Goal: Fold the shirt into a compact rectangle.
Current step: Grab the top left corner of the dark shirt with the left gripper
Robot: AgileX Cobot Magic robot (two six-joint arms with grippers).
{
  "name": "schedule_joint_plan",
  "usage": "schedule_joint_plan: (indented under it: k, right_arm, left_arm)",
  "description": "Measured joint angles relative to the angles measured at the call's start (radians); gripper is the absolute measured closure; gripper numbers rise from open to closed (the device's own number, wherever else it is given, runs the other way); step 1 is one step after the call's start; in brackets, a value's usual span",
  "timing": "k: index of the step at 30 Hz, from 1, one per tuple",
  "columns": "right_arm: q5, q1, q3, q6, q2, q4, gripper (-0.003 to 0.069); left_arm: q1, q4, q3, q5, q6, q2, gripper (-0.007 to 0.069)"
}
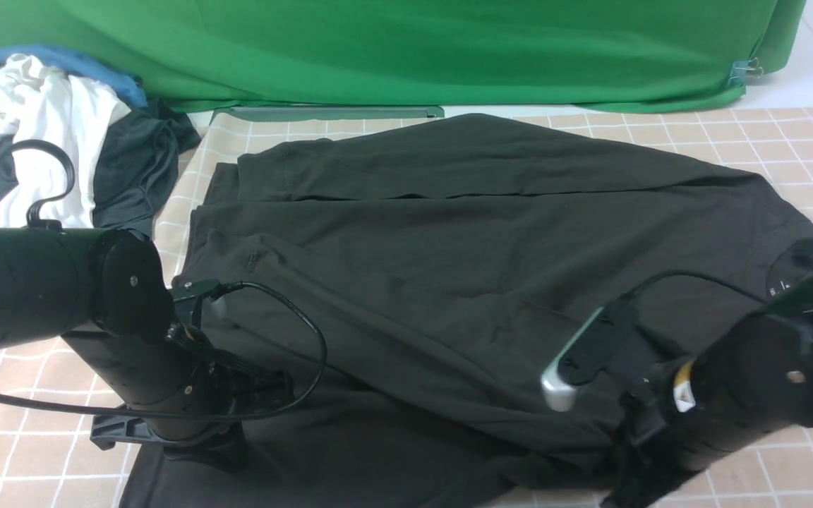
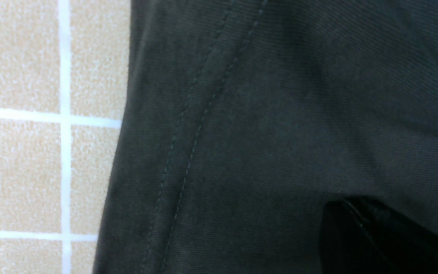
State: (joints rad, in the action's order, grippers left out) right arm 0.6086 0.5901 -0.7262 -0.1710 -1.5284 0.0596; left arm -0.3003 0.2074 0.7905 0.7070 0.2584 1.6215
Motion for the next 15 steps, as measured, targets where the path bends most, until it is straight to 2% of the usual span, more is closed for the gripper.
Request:
schedule_joint_plan:
  k: [10, 15]
  right_arm:
    - [0.213, 0.000, 0.006, 0.027, 0.142, 0.004, 0.0629]
    - [0.220, 0.000, 0.054, 0.029, 0.147, 0.004, 0.0629]
  left_arm:
    - [0.000, -0.001, 0.000, 0.000, 0.000, 0.000, 0.0624]
    - [0.000, -0.001, 0.000, 0.000, 0.000, 0.000, 0.0624]
